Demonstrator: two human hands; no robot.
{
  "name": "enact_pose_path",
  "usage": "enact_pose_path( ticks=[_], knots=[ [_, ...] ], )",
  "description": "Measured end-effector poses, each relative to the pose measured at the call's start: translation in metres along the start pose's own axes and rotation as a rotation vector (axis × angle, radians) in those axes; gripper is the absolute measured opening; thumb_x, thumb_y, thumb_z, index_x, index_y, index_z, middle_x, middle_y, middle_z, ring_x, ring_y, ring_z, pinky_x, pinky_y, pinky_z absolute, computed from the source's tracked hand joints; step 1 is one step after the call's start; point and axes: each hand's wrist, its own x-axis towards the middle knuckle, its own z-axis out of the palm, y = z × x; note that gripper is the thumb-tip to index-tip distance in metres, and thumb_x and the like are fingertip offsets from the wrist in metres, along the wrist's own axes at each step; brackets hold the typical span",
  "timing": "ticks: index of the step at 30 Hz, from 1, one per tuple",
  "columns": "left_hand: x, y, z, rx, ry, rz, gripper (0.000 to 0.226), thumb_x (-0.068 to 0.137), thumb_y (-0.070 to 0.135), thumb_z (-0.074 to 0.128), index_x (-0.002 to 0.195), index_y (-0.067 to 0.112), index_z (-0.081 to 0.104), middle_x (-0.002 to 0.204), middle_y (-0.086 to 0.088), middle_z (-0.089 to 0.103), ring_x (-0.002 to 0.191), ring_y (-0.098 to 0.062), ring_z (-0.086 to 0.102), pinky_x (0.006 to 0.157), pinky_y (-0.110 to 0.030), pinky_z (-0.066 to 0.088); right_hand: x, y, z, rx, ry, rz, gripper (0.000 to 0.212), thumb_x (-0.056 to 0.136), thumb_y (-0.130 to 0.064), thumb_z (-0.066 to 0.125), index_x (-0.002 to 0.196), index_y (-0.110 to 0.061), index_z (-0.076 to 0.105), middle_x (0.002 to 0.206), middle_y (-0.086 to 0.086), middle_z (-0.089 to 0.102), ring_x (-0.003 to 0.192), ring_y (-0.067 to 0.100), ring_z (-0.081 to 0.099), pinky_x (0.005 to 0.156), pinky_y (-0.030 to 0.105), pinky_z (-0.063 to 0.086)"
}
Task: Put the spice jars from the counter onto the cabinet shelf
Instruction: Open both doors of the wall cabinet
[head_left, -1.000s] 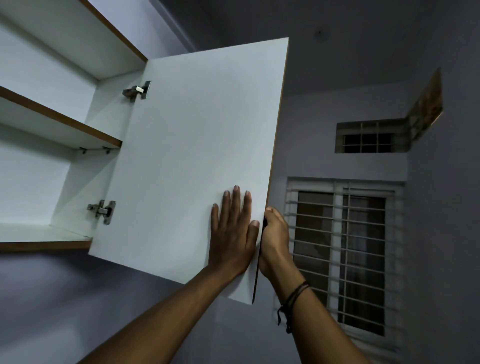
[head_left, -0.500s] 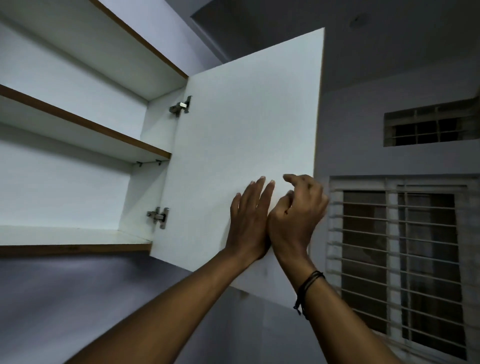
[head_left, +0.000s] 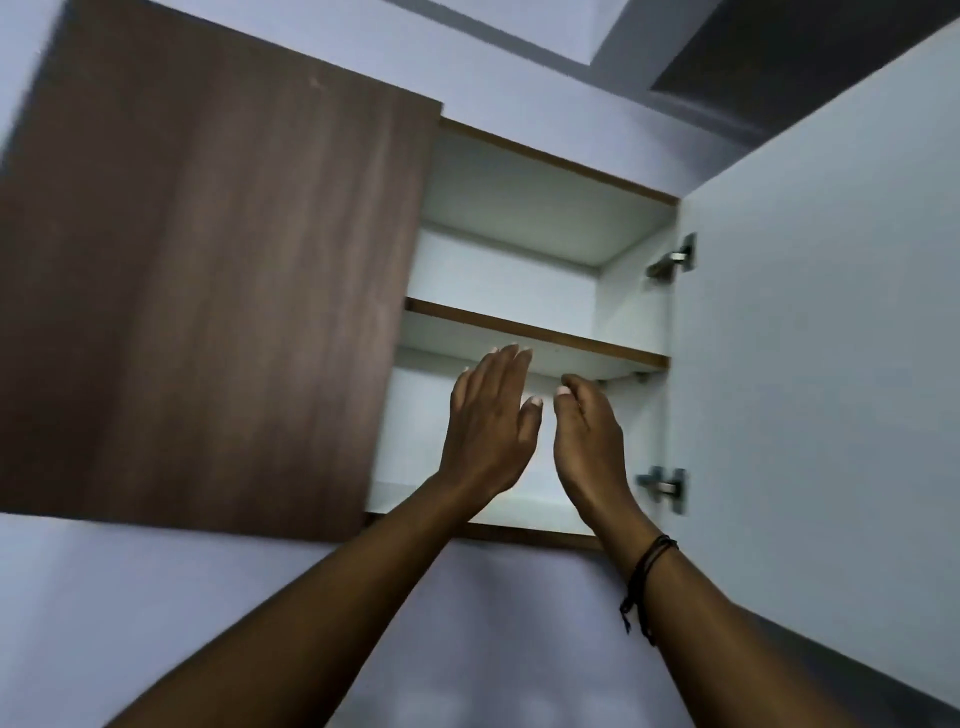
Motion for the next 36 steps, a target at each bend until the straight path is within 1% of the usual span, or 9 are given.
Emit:
enact_pose_path(
  ticks=[5, 7, 11, 14, 21, 25, 30, 34, 36],
  knots=[
    [-0.006, -0.085, -0.058, 0.256, -0.006, -0.055, 0.053, 0.102, 0.025, 0.042, 0.153, 0.015, 0.033, 0.162, -0.004, 0.030, 0.152, -0.020, 0.021, 0.123, -0.039, 0.011, -0.010, -0.018, 0.103, 0.162, -0.217, 0.063, 0.045, 0.103, -0.033, 0.036, 0.144, -0.017, 0.047, 0.148, 0.001, 0.048, 0.136, 0.017, 0.043, 0.110, 0.029, 0.032],
    [-0.006, -0.109, -0.074, 0.326, -0.030, -0.068, 0.054, 0.102, 0.025, 0.040, 0.154, 0.013, 0.031, 0.163, -0.006, 0.027, 0.152, -0.022, 0.020, 0.124, -0.041, 0.013, -0.014, -0.025, 0.136, 0.206, -0.281, 0.091, 0.045, 0.104, -0.034, 0.035, 0.144, -0.016, 0.046, 0.149, 0.002, 0.048, 0.135, 0.019, 0.044, 0.104, 0.026, 0.033],
    [-0.007, -0.143, -0.090, 0.413, -0.082, -0.067, 0.057, 0.104, 0.026, 0.037, 0.157, 0.010, 0.022, 0.166, -0.010, 0.017, 0.155, -0.023, 0.011, 0.125, -0.043, 0.008, -0.015, -0.033, 0.183, 0.312, -0.348, 0.134, 0.039, 0.104, -0.035, 0.034, 0.132, -0.016, 0.053, 0.133, 0.003, 0.058, 0.106, 0.016, 0.054, 0.090, 0.027, 0.037],
    [-0.006, -0.160, -0.091, 0.529, -0.171, -0.012, 0.064, 0.105, 0.033, 0.034, 0.159, 0.008, 0.009, 0.168, -0.011, 0.002, 0.156, -0.025, -0.002, 0.126, -0.046, 0.001, -0.010, -0.033, 0.203, 0.352, -0.351, 0.195, 0.045, 0.104, -0.038, 0.032, 0.143, -0.019, 0.044, 0.140, 0.005, 0.055, 0.122, 0.025, 0.055, 0.101, 0.034, 0.042],
    [-0.008, -0.177, -0.083, 0.700, -0.262, 0.020, 0.083, 0.099, 0.053, 0.032, 0.157, 0.010, -0.009, 0.166, -0.013, -0.018, 0.153, -0.029, -0.020, 0.124, -0.049, -0.010, -0.006, -0.026, 0.219, 0.477, -0.336, 0.314, 0.046, 0.102, -0.038, 0.034, 0.142, -0.019, 0.045, 0.135, 0.007, 0.058, 0.113, 0.024, 0.058, 0.097, 0.037, 0.048],
    [-0.009, -0.171, -0.083, 0.730, -0.256, -0.007, 0.088, 0.088, 0.064, 0.010, 0.158, 0.013, -0.010, 0.165, -0.012, -0.019, 0.152, -0.029, -0.021, 0.123, -0.051, -0.009, -0.009, -0.029, 0.215, 0.503, -0.322, 0.335, 0.043, 0.102, -0.037, 0.034, 0.138, -0.020, 0.050, 0.130, 0.005, 0.061, 0.110, 0.024, 0.060, 0.099, 0.042, 0.049],
    [-0.017, -0.158, -0.093, 0.729, -0.150, 0.050, 0.085, 0.096, 0.061, 0.027, 0.157, 0.016, -0.011, 0.166, -0.011, -0.018, 0.153, -0.030, -0.019, 0.123, -0.055, -0.005, -0.029, -0.049, 0.199, 0.415, -0.162, 0.252, 0.036, 0.101, -0.039, 0.038, 0.122, -0.021, 0.061, 0.113, 0.001, 0.068, 0.087, 0.015, 0.059, 0.076, 0.028, 0.045],
    [-0.018, -0.132, -0.118, 0.716, -0.050, 0.108, 0.078, 0.100, 0.056, 0.028, 0.156, 0.018, -0.009, 0.167, -0.011, -0.011, 0.154, -0.029, -0.013, 0.122, -0.058, -0.001, -0.055, -0.074, 0.179, 0.420, -0.020, 0.096, 0.030, 0.100, -0.041, 0.044, 0.111, -0.024, 0.066, 0.083, -0.018, 0.063, 0.071, -0.003, 0.056, 0.058, 0.014, 0.037],
    [-0.015, -0.115, -0.140, 0.609, -0.032, 0.143, 0.074, 0.102, 0.047, 0.035, 0.158, 0.018, -0.005, 0.168, -0.008, -0.010, 0.155, -0.025, -0.013, 0.122, -0.060, 0.000, -0.065, -0.090, 0.167, 0.472, 0.013, 0.020, 0.027, 0.099, -0.042, 0.046, 0.100, -0.023, 0.067, 0.072, -0.015, 0.062, 0.065, -0.003, 0.058, 0.053, 0.013, 0.037]
  ],
)
